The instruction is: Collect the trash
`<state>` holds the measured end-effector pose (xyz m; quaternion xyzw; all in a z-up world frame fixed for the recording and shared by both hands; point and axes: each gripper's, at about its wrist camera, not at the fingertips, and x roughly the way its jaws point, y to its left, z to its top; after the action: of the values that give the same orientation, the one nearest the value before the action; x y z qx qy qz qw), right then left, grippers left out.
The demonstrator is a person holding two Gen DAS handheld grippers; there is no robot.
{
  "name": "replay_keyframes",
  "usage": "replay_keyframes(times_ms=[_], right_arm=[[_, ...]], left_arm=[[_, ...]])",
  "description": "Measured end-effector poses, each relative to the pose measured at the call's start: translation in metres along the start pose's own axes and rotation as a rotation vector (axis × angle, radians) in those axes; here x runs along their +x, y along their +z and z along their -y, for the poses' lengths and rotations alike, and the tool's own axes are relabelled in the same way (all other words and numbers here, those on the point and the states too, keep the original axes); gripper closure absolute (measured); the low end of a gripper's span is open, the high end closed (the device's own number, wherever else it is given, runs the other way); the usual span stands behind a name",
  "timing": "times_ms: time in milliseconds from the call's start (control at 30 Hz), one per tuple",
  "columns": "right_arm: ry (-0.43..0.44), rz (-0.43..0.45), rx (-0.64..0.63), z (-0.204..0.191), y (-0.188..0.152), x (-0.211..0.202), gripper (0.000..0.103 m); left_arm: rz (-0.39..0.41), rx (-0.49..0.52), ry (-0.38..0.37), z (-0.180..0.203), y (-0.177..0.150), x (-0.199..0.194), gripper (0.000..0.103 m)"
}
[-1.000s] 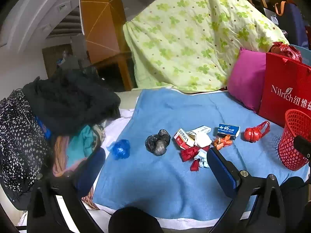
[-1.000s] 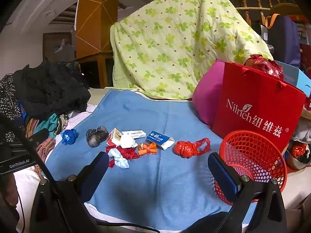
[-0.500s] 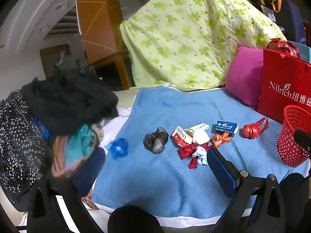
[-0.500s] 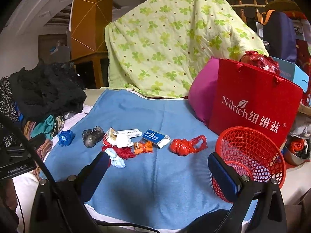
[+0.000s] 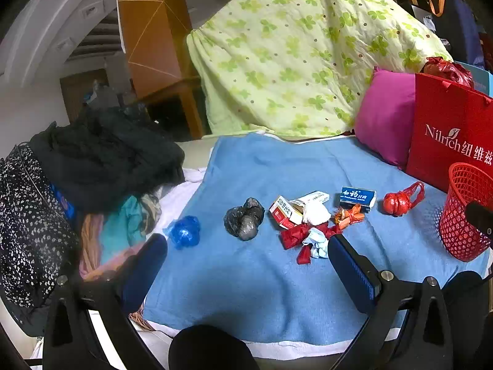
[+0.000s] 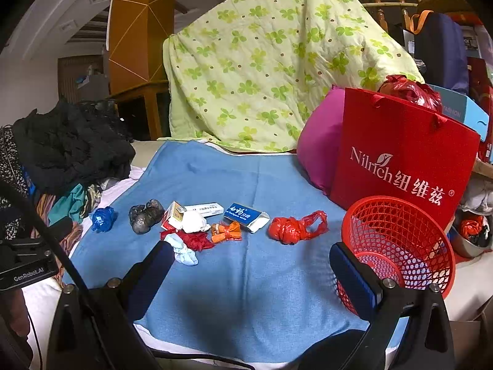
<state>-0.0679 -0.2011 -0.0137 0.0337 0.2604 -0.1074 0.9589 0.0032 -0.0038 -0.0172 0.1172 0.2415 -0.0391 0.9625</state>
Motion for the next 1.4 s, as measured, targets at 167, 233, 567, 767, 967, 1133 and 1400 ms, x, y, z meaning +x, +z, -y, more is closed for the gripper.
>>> replay_keyframes(times_ms=[167,233,567,767,967,1133,1400], right_arm=[[-0.007,-0.004,-0.016,-0.003,-0.001,0.001,0.000],[-0.006,-0.009,-0.014,-0.004,-0.001,0.001,0.000],[0.004,-0.018,-0.009,-0.008,-0.001,0.004,0.000],[0.065,-0.063,-0.012,-0.017,-0.004,0.021,0.000],[0.202,-0.163,-0.022,-0.044,-0.012,0.073,0.000],[0.283,-0.259,-0.025,-0.067,-0.020,0.137,0.000],[0.398,-0.332,0.108,-0.064,-0.033,0.199,0.009]], left_arm=[[0.005,-0.001,0.004,-0.002,-0.001,0.003,0.000],[-0.002,0.006,0.007,-0.002,-0.002,0.004,0.000],[-0.027,0.017,0.002,-0.005,-0.004,0.008,0.000],[-0.047,-0.028,0.012,-0.036,-0.017,0.026,0.000],[-0.150,-0.111,0.111,-0.110,-0.042,0.072,0.000],[-0.241,-0.164,0.086,-0.167,-0.055,0.122,0.000],[-0.288,-0.237,-0.064,-0.193,-0.049,0.214,0.000]])
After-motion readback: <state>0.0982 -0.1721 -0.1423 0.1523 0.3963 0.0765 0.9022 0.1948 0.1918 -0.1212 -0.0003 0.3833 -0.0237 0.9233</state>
